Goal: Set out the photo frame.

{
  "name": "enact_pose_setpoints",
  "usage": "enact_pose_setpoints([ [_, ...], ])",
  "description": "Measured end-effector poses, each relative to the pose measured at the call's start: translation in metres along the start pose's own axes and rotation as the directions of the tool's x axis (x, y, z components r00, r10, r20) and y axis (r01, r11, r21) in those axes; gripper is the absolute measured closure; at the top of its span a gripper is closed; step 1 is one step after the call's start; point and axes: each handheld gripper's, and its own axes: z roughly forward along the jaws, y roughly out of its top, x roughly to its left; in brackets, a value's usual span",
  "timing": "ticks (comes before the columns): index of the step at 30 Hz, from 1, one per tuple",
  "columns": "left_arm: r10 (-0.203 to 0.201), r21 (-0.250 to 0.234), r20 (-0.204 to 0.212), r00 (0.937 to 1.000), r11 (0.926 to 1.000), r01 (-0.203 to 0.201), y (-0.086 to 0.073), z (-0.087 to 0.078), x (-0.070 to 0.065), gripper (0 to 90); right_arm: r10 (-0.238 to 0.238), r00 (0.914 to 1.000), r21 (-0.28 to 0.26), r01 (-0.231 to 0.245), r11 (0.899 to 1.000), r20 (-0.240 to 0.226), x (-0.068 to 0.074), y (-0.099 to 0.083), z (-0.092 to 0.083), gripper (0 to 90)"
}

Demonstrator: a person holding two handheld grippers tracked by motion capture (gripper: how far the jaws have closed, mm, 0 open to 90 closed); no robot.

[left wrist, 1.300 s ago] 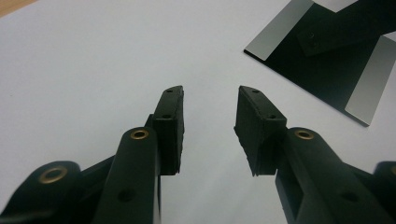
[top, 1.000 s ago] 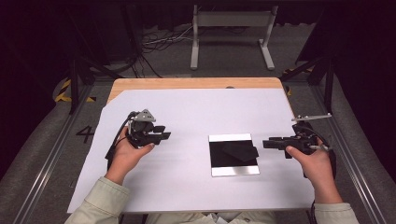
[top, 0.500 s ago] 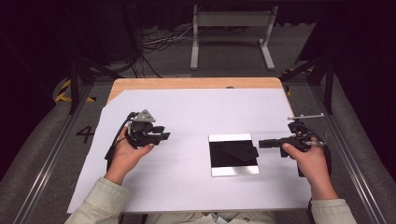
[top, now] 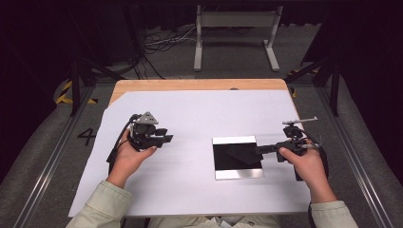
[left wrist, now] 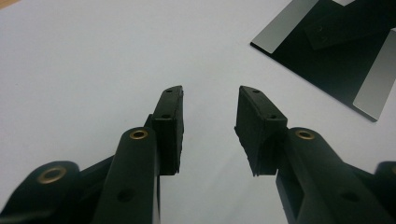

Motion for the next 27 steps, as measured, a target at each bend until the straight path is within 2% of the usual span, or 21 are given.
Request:
enact_pose_setpoints([
  [4,0.000,0.001,0.000,1.0000,1.0000,0.000,0.000,0.000,0.000,62.3,0.005,0.9999,0.015,-0.005,1.000,-0.015,0.001,0.000,0.005,46.5],
  [7,0.001,0.006,0.000,1.0000,1.0000,-0.001,-0.001,0.001,0.001,62.4,0.002,0.9989,0.031,-0.001,1.000,-0.047,0.003,0.000,0.010,46.8],
  [14,0.002,0.007,0.002,1.0000,1.0000,-0.002,-0.001,0.002,0.001,62.4,0.013,0.9976,0.062,-0.009,0.998,-0.068,0.003,0.000,0.020,47.7],
  [17,0.001,0.006,0.005,1.0000,1.0000,-0.001,0.000,0.002,0.001,62.3,0.019,0.9957,0.077,-0.012,0.997,-0.091,0.003,0.000,0.024,48.7],
  [21,0.005,0.007,0.006,1.0000,1.0000,-0.005,0.000,0.002,0.000,62.4,0.017,0.9957,0.081,-0.010,0.997,-0.091,0.004,0.000,0.025,51.4],
  [24,0.005,0.007,0.006,1.0000,1.0000,-0.005,0.000,0.002,0.000,62.4,-0.010,0.9971,0.087,0.017,0.996,-0.075,0.002,-0.001,0.025,56.7],
  [27,0.004,0.006,0.008,1.0000,1.0000,-0.004,0.000,0.002,0.000,62.3,-0.024,0.9960,0.083,0.031,0.996,-0.086,0.002,-0.001,0.025,57.3],
])
